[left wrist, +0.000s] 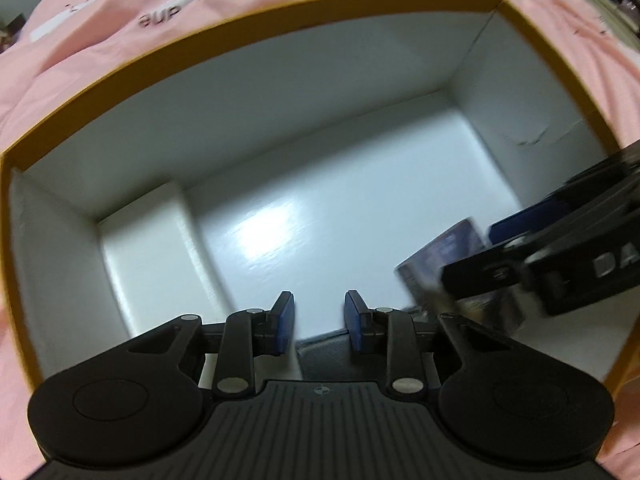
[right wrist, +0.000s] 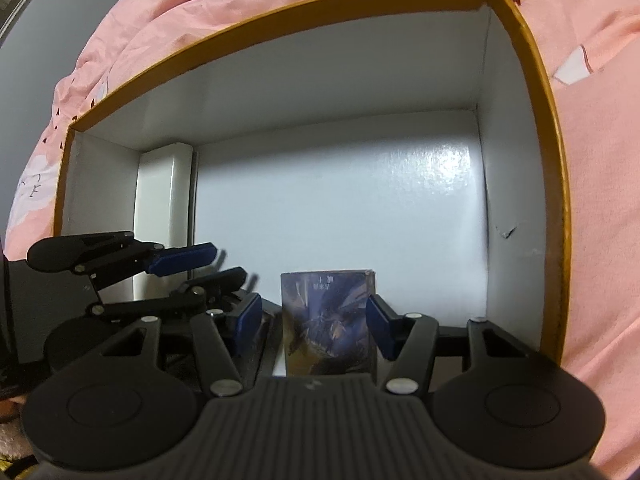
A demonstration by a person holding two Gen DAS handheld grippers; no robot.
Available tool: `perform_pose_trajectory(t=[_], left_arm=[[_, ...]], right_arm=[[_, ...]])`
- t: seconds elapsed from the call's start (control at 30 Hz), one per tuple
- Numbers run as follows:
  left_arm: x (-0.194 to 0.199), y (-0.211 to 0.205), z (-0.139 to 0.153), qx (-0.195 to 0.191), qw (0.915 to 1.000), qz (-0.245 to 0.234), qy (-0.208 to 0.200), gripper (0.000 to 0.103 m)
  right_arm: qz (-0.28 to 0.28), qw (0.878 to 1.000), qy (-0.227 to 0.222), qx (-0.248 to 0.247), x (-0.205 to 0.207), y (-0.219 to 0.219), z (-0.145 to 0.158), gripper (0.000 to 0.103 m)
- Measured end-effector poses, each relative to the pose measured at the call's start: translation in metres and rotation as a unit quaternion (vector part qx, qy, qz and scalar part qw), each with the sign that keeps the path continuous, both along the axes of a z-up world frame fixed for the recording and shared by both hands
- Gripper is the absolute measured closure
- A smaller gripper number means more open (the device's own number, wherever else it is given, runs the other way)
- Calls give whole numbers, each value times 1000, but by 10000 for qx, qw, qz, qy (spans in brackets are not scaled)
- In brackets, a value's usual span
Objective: Organize objects
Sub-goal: 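Lower the dark grey box with the left gripper while the right gripper lowers the printed box inside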
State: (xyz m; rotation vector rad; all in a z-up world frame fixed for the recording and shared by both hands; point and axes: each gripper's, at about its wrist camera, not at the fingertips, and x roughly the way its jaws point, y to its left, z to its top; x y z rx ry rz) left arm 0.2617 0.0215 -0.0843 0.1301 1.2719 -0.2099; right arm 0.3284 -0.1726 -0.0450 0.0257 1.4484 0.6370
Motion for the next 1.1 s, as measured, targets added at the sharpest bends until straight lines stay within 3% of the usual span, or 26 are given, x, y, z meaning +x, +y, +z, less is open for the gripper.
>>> perform_pose_trajectory(t=[0.13, 0.33, 0.5, 0.57, 0.77, 0.83, 1.0, 1.03, 1.1], left_arm=[[-7, 0, -2, 392, 9991, -128, 37, 71], [-15, 9, 2, 224, 9997, -12, -81, 72], [-28, 29, 19, -177, 9980, 426, -429, 72], [-34, 34, 26, -287, 9965, 566, -537, 72], [-53, 34, 45, -499, 9924, 798, -788, 72], [-55, 33, 50, -573, 9913, 824, -848, 72], [-69, 32, 60, -764, 9876, 980, -957, 72], [-70, 32, 59, -794, 9868, 1023, -969, 72], [-76, 34, 59, -874, 9845, 1141, -1005, 72]], right_arm=[[27, 10000, 79, 7, -1, 0, -2, 43], [33, 9998, 171, 28, -4, 0, -3, 44], [14, 9994, 316, 169, -6, -3, -9, 64], [1, 9983, 509, 271, -8, -3, -13, 77], [-72, 9907, 1223, 593, -21, 1, -30, 84], [28, 9934, 1027, 519, -26, 6, -26, 84], [495, 9983, -288, -56, -32, 10, 5, 74], [558, 9977, -354, -145, -32, 10, 5, 68], [585, 9976, -306, -222, -32, 8, 3, 67]])
